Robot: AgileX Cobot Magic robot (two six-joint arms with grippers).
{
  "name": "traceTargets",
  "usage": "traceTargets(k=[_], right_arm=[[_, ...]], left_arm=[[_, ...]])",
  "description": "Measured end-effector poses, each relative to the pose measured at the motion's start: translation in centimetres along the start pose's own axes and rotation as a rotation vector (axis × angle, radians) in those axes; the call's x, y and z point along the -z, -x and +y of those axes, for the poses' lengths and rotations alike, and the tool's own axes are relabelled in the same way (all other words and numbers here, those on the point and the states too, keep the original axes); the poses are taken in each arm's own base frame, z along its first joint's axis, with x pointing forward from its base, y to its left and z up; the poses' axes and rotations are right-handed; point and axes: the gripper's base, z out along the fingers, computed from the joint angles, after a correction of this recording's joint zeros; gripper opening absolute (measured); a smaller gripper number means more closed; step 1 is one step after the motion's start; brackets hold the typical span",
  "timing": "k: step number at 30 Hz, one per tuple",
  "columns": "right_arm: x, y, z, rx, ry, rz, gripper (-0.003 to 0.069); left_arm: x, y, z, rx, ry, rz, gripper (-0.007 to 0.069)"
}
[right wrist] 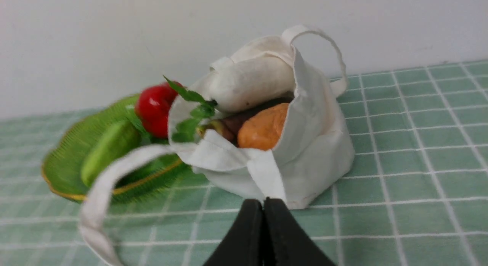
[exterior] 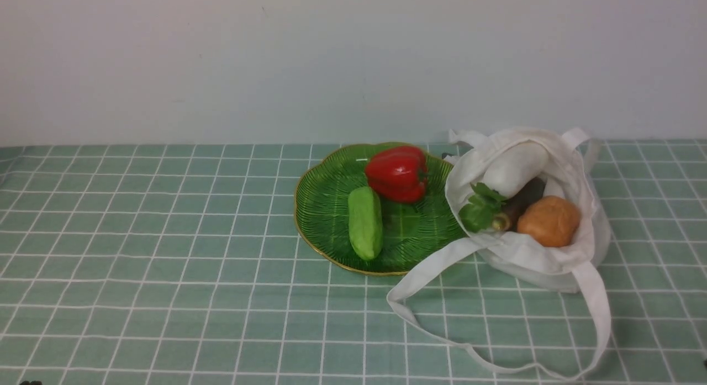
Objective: Take vegetables from cloth bag on blue coffee tablecloth place on plate.
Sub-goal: 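Reach into the cloth bag and grasp a vegetable inside it with the right gripper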
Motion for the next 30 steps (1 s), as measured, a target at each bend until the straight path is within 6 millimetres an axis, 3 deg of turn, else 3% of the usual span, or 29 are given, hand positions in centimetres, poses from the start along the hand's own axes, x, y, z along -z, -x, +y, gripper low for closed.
traceTargets(k=[3,9,11,14,15,16,17,18,19,22,26,30], right_arm=[[0.0,0.0,0.4,-0.264,0.041,0.001,-0.0014],[0.0,0.1,0.5,-0.378,0.063,-0.005,-0.0014],[0.1,0.2,0.8,-0.345,0.074,0.017,-0.0014],[0.8,2.1,2.0,-0.255,0.117,-0.006,-0.0014],[1.3,3.9,2.9,-0.178,0.136,-0.03,-0.0014],[1.3,4.1,3.0,-0.171,0.137,-0.032,-0.0014],[1.6,6.5,4.1,-0.066,0.132,-0.029,-0.0014],[1.6,7.0,4.4,-0.031,0.124,-0.006,-0.0014],[1.0,8.5,5.0,0.052,0.085,0.074,-0.0014],[-0.5,9.6,5.2,0.124,-0.004,0.235,-0.0012],[-4.8,10.2,4.2,0.126,-0.19,0.494,-0.0005],[-9.4,10.5,3.9,0.081,-0.257,0.619,0.0035]], left_arm=[[0.0,0.0,0.0,0.0,0.0,0.0,-0.0008],[0.0,0.0,0.0,0.0,0.0,0.0,-0.0008],[0.0,0.0,0.0,0.0,0.0,0.0,-0.0008],[0.0,0.0,0.0,0.0,0.0,0.0,-0.0008],[0.0,0.0,0.0,0.0,0.0,0.0,-0.0008],[0.0,0.0,0.0,0.0,0.0,0.0,-0.0008],[0.0,0.0,0.0,0.0,0.0,0.0,-0.0008],[0.0,0.0,0.0,0.0,0.0,0.0,-0.0008],[0.0,0.0,0.0,0.0,0.0,0.0,-0.0008],[0.0,0.0,0.0,0.0,0.0,0.0,-0.0008],[0.0,0.0,0.0,0.0,0.0,0.0,-0.0008],[0.0,0.0,0.0,0.0,0.0,0.0,-0.0008]])
